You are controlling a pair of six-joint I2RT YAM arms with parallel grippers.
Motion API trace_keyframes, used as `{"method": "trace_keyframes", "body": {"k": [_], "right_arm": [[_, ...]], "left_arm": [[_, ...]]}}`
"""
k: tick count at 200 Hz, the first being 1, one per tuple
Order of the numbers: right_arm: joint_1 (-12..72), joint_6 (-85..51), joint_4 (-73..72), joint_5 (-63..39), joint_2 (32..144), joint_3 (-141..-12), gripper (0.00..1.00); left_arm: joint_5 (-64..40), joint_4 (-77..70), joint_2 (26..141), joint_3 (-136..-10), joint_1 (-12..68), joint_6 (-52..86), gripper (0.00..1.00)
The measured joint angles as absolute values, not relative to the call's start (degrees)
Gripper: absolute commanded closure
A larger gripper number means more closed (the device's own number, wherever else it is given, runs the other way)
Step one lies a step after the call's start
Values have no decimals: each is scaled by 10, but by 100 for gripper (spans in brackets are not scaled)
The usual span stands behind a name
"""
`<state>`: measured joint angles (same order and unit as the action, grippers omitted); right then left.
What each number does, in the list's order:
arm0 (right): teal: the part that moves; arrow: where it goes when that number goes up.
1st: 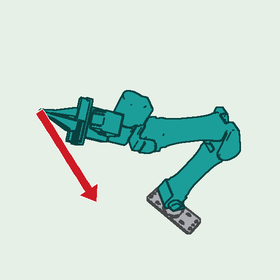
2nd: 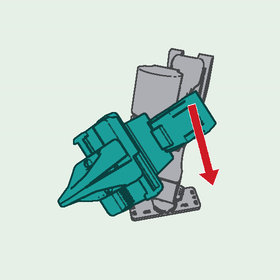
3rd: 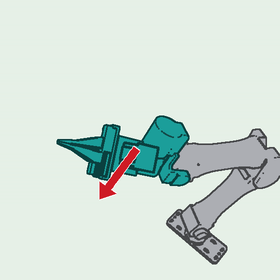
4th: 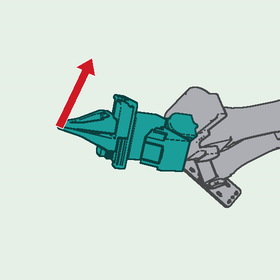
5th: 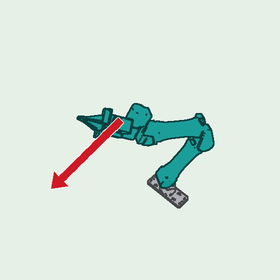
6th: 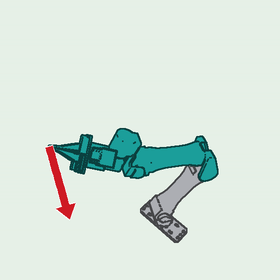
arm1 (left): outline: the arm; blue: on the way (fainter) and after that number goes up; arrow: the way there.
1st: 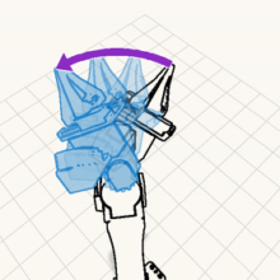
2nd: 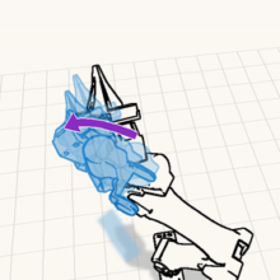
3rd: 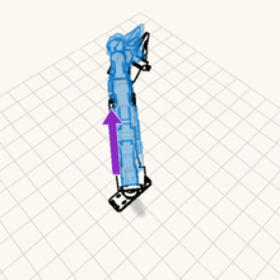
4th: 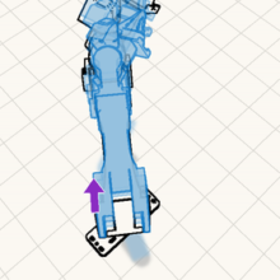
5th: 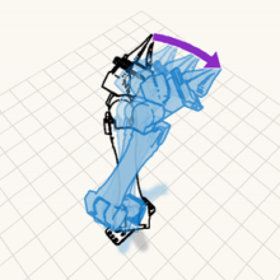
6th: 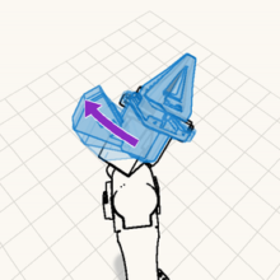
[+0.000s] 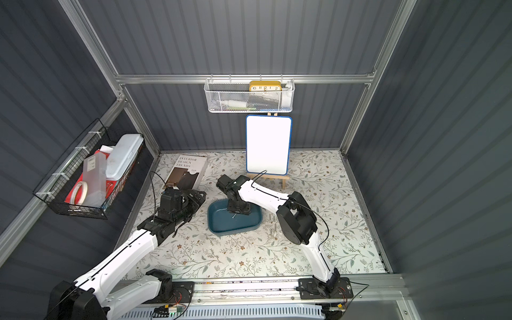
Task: Take out the screws from the storage box
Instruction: Pick up the screw from the storage box.
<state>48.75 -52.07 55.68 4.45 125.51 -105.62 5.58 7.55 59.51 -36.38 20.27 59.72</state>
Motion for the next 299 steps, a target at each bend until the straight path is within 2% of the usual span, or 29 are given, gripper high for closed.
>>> {"method": "trace_keyframes", "body": {"k": [90,169,228,299], "right_arm": [[496,-557,561,28,1346,-1147,59],[503,-566,590,28,1359,-1178,67],[511,-568,602,30,1366,-1177,68],[512,-571,602,44,1378,-1172,80]], "left_arm": [[61,73,579,-352,203,608,8],[62,74,573,-343,203,612,8],[65,74,568,-335,203,615,8],[74,74,564,-335,203,616,8]]}}
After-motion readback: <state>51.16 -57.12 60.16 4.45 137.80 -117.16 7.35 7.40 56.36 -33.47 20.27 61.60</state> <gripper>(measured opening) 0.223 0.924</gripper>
